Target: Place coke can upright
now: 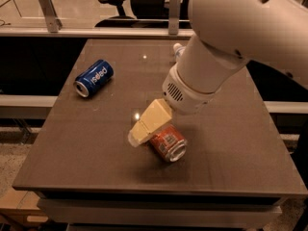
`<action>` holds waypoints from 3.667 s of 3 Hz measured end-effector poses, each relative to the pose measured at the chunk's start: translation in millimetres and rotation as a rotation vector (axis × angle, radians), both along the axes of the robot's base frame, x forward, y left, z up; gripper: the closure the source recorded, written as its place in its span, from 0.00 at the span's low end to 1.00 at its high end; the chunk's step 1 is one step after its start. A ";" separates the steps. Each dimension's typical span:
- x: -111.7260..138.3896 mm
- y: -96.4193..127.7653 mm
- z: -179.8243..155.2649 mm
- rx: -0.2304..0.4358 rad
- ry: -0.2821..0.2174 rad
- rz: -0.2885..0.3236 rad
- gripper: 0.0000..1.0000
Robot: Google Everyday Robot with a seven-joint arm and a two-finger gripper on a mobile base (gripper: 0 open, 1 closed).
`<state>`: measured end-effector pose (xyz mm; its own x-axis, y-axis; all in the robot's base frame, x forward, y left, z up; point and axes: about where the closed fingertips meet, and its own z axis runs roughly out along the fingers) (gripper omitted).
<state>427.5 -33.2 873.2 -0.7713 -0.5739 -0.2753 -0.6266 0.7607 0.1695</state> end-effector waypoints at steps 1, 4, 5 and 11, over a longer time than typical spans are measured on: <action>-6.1 10.0 -13.0 -0.003 0.021 0.016 0.00; 8.2 11.1 -31.1 -0.083 0.016 0.036 0.17; 13.3 6.2 -30.1 -0.110 -0.007 0.043 0.41; 37.8 -11.7 17.3 -0.173 -0.107 0.094 1.00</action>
Offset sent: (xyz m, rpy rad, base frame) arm -0.0044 0.0181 -0.0359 -0.0193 0.0565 0.0391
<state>465.3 -44.9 890.6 -0.6838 -0.6877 -0.2440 -0.7034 0.7101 -0.0303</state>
